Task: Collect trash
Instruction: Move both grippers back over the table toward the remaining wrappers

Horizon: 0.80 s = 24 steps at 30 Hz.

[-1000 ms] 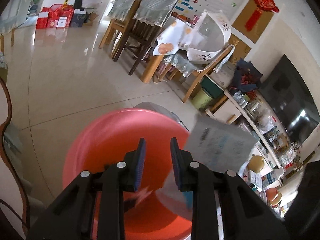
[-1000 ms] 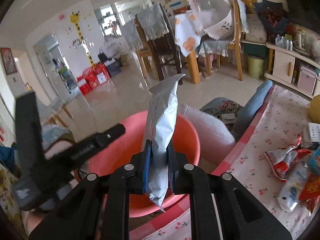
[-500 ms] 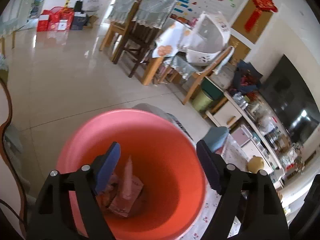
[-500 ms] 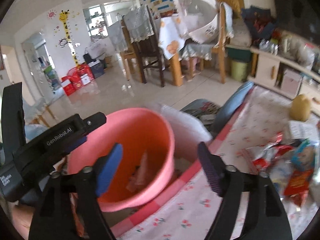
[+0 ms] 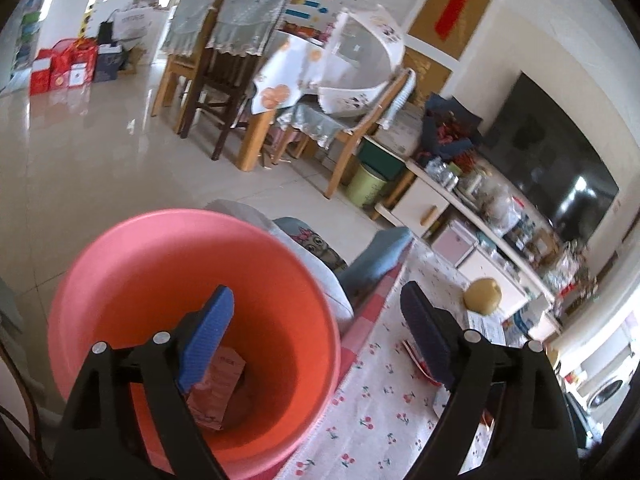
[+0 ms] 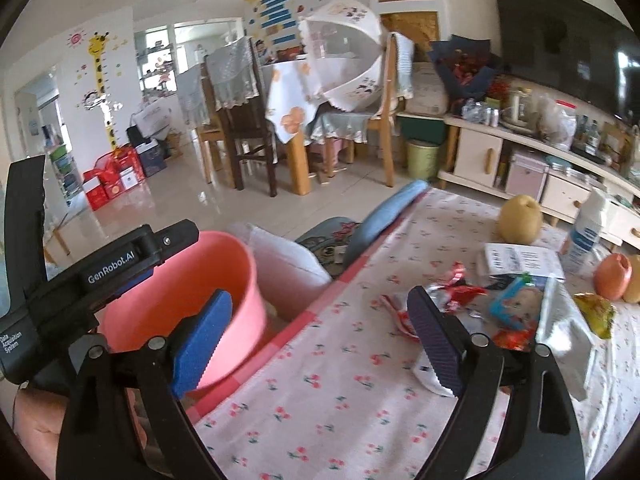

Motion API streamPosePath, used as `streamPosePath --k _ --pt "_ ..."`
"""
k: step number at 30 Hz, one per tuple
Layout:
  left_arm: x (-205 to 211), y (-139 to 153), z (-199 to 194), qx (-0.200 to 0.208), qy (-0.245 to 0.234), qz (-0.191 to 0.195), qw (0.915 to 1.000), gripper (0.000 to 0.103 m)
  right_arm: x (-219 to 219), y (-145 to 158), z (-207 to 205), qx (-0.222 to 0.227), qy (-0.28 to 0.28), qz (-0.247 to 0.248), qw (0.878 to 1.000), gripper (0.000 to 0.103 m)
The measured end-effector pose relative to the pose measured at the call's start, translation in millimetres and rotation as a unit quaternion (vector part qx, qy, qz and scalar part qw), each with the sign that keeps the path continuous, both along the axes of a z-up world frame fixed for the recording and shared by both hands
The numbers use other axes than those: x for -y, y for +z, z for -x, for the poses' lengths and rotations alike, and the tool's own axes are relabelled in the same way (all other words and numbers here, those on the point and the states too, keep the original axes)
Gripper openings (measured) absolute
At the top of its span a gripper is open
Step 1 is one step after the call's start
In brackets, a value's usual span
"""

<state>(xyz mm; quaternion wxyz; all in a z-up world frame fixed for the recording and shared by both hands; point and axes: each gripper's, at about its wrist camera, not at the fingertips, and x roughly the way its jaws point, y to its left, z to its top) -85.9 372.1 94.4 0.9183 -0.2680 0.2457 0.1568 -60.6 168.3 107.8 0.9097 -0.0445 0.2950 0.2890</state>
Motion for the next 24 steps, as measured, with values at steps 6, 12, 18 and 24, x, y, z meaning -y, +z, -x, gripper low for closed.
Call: streamPosePath --k 6,12,18,24 --pt "29.9 0.1 -9.9 -0.007 -0.029 -0.026 0.9992 0.086 37.5 2.3 -2.1 0.005 -0.033 0.003 0.999 0.090" --pt "62.0 -0.5 -20.6 -0.016 -0.056 -0.046 0.9972 0.086 73.9 1.4 -4.9 0.009 -0.063 0.005 0.998 0.090" --pt "90.9 0.4 -31.6 -0.022 -0.081 -0.071 0.9940 0.086 104.7 -2.1 -6.2 0.011 -0.086 0.009 0.996 0.090" --pt "120.8 -1.8 -39.1 -0.027 -0.106 -0.096 0.9894 0.087 137.6 -5.0 -9.3 0.010 -0.110 0.006 0.994 0.090"
